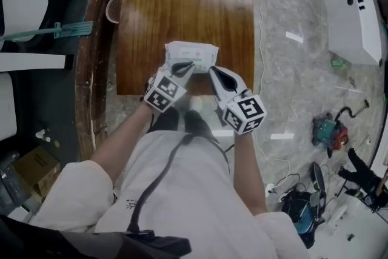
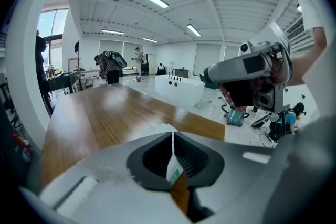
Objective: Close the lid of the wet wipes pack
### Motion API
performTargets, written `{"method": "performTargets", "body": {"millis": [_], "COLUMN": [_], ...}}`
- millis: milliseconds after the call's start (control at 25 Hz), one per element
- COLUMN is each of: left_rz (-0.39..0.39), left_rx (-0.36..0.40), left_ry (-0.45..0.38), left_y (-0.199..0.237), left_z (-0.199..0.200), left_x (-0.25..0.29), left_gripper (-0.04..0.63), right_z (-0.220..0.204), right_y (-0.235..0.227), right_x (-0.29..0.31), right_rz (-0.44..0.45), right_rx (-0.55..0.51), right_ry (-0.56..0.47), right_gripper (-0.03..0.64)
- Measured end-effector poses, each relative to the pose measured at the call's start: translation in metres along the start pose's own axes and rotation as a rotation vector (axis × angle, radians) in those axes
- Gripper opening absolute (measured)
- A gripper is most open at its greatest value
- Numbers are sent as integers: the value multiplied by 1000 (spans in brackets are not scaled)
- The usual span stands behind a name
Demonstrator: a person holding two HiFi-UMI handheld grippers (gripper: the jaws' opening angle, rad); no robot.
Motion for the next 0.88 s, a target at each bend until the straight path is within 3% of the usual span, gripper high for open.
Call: {"method": "performTargets", "body": {"millis": [120,400,680,880], "left_rz": [16,65,109,127], "left_rx": [7,-64,-20,-42], "left_ry": [-34,-175,-266,-316], "left_y": [-4,-5,-9,-9], "left_z": [16,43,71,86], "left_x": [-18,-53,-85,-106], "left_gripper": [6,5,5,5], "right_z": [4,22,36,46], "right_y": [6,15,23,29], "right_x": [-3,-10,-20,-28], "right_rz": [10,5,2,-15], "right_rx": [-23,-71,-84,-95], "right_ry": [-6,-76,-128,-162], "right_gripper": [9,8,8,8]}}
Point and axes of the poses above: the fingertips, and each gripper's own axes: x forward along the fingers, y to its left, z out of its top, the point moved 8 cm from there along -x, backward along the fingers, and after that the axes turned 6 degrees about -z, right-handed, at the moved point
